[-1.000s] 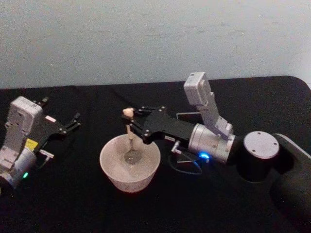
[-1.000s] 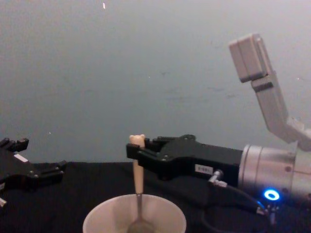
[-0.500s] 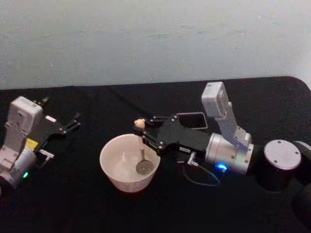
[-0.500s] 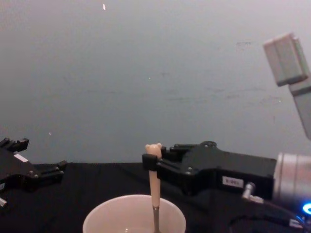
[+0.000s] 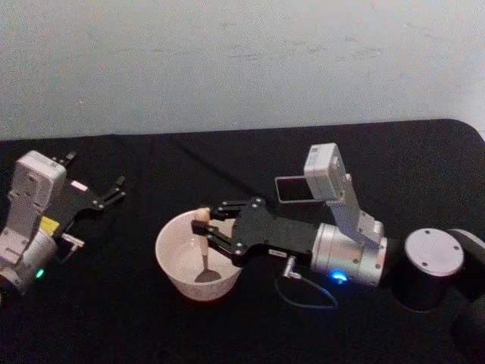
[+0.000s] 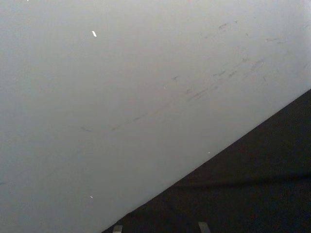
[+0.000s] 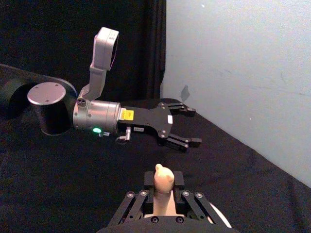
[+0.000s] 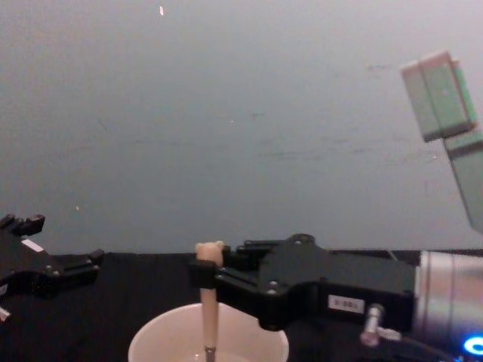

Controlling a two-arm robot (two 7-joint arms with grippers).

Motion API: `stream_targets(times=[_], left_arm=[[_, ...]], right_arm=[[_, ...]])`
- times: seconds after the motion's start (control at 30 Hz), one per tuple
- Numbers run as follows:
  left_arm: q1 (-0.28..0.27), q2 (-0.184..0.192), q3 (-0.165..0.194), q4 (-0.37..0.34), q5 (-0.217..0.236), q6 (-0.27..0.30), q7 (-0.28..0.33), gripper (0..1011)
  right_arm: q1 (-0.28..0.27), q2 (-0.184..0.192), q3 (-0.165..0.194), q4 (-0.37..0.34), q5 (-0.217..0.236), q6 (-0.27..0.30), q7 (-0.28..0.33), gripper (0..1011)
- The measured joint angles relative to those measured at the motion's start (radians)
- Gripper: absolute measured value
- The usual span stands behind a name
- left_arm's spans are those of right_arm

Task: Pick up the stirring spoon with one hand, stir inside the cup, then place it back in its original position.

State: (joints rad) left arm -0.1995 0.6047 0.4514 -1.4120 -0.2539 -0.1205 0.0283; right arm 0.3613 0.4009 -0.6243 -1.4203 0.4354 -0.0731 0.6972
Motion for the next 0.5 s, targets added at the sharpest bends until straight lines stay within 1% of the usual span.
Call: stream_targets(times=[0.07, 0.13, 0.2, 0.23, 0.43, 0.5], left_arm=[[0.0, 0.0, 0.0, 0.0, 0.0, 0.0, 0.0, 1001], [0.0, 0.0, 0.0, 0.0, 0.0, 0.0, 0.0, 1001], [0.0, 0.0, 0.0, 0.0, 0.0, 0.0, 0.0, 1001], [0.0, 0.0, 0.0, 0.0, 0.0, 0.0, 0.0, 1001], [0.0, 0.0, 0.0, 0.0, 0.0, 0.0, 0.0, 1001], [0.0, 0.0, 0.0, 0.0, 0.0, 0.0, 0.0, 1001]], right_arm=[[0.012, -0.016, -0.008, 0.014, 0.0, 0.003, -0.005, 228], [0.016, -0.021, -0.01, 0.019, 0.0, 0.004, -0.006, 228], [0.032, -0.04, -0.016, 0.039, -0.002, 0.004, -0.013, 228], [0.032, -0.04, -0.016, 0.039, -0.002, 0.004, -0.013, 228], [0.074, -0.084, -0.021, 0.104, -0.016, 0.001, -0.035, 228], [0.083, -0.092, -0.021, 0.117, -0.019, -0.001, -0.039, 228]])
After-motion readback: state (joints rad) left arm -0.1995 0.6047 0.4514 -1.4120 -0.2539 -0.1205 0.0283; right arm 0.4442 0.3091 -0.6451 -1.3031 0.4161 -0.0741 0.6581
